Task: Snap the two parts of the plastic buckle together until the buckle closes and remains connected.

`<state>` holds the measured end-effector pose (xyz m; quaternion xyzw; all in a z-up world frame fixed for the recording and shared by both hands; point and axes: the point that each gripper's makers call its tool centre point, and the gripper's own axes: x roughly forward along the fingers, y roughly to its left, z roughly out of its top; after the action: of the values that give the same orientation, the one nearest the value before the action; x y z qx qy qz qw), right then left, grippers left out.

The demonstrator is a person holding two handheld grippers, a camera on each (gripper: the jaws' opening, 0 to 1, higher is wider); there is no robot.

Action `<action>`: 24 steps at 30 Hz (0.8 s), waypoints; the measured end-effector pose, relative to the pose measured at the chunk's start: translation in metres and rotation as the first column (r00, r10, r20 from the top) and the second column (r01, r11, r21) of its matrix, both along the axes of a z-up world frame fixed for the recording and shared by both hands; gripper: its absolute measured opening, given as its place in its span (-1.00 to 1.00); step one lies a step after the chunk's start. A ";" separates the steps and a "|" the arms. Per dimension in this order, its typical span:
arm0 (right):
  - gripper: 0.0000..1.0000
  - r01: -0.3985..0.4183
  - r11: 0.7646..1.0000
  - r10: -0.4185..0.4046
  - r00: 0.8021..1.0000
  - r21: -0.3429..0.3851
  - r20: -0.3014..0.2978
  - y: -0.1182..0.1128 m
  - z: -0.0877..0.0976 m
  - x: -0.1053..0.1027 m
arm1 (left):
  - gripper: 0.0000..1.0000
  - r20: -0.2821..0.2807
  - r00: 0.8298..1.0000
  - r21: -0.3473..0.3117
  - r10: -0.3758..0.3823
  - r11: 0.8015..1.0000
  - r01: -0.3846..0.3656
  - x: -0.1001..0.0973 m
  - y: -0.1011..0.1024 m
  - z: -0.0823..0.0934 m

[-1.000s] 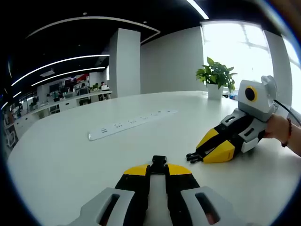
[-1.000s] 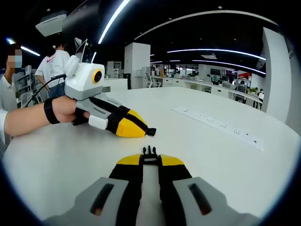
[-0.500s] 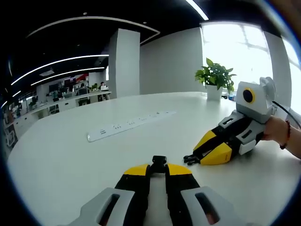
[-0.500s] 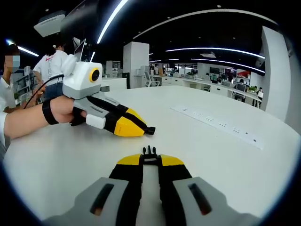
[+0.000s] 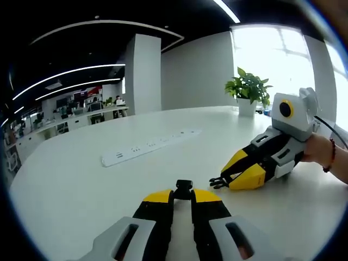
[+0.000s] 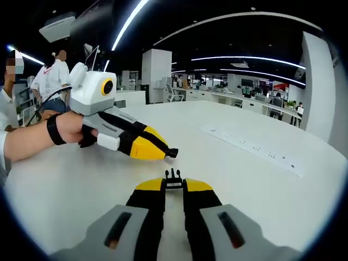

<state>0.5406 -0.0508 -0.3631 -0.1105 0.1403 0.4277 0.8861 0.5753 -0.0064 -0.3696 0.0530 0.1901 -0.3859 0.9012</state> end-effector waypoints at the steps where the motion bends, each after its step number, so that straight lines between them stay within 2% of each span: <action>1: -0.76 0.001 1.000 -0.001 1.000 0.000 0.002 0.000 0.002 0.000 | -0.77 0.001 1.000 0.002 0.000 1.000 0.000 0.000 0.000 0.000; 17: -0.76 0.005 1.000 -0.005 0.999 0.002 0.045 0.000 0.028 0.001 | -0.77 0.029 1.000 -0.001 0.011 1.000 -0.011 -0.004 0.005 0.024; 24: -0.76 0.004 1.000 -0.004 0.999 0.004 0.045 0.000 0.029 0.000 | -0.77 0.032 0.999 0.002 0.011 1.000 -0.011 -0.005 0.006 0.025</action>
<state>0.5409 -0.0510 -0.3337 -0.1183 0.1197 0.4237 0.8900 0.5700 -0.0007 -0.3449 0.0593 0.1762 -0.3799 0.9062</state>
